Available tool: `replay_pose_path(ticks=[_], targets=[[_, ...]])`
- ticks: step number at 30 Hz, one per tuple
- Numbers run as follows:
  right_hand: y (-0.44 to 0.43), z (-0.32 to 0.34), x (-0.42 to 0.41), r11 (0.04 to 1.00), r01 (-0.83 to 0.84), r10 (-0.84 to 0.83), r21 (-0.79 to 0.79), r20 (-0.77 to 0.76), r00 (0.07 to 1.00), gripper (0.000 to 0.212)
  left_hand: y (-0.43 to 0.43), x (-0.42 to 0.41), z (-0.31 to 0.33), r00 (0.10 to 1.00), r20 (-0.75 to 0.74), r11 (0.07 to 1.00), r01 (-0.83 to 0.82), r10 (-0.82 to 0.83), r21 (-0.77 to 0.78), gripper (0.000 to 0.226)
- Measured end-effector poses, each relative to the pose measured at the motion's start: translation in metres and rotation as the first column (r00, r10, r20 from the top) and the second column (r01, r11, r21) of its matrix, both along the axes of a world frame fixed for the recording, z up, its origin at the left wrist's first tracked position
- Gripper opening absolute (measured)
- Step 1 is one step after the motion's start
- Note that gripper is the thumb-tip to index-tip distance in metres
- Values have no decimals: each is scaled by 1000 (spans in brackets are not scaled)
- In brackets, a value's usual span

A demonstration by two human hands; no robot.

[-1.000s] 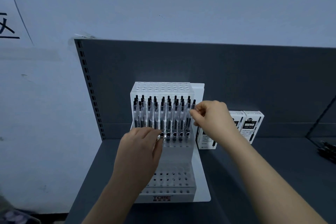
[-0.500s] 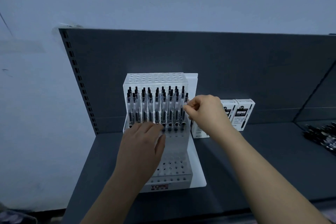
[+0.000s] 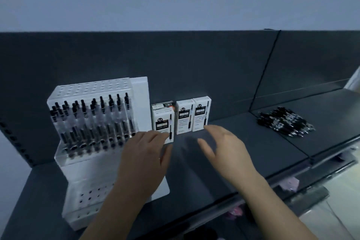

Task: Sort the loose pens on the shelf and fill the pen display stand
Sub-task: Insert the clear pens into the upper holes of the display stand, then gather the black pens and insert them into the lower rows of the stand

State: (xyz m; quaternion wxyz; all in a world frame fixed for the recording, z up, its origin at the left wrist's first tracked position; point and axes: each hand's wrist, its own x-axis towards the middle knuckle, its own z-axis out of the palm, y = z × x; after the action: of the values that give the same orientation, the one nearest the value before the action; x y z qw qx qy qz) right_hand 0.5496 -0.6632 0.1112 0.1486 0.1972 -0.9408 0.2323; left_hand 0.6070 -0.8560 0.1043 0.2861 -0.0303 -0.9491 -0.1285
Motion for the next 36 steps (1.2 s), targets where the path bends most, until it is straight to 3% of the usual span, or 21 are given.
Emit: replay_pose_path(ticks=[5, 18, 24, 29, 36], targets=[[87, -5, -5, 992, 109, -111, 64, 34, 993, 51, 79, -27, 0, 994, -19, 994, 107, -107, 10, 42], [341, -18, -49, 928, 313, -331, 203, 59, 942, 48, 324, -107, -32, 956, 111, 961, 266, -272, 72, 44], [398, -26, -103, 917, 341, -365, 209, 93, 926, 42, 382, -160, -38, 949, 150, 961, 272, -278, 54, 45], [427, -36, -166, 921, 328, -355, 212, 109, 928, 40, 414, -219, -44, 955, 155, 966, 244, -255, 85, 28], [452, -51, -263, 940, 263, -302, 218, 167, 939, 35, 443, -311, -51, 956, 209, 975, 181, -205, 130, 29]])
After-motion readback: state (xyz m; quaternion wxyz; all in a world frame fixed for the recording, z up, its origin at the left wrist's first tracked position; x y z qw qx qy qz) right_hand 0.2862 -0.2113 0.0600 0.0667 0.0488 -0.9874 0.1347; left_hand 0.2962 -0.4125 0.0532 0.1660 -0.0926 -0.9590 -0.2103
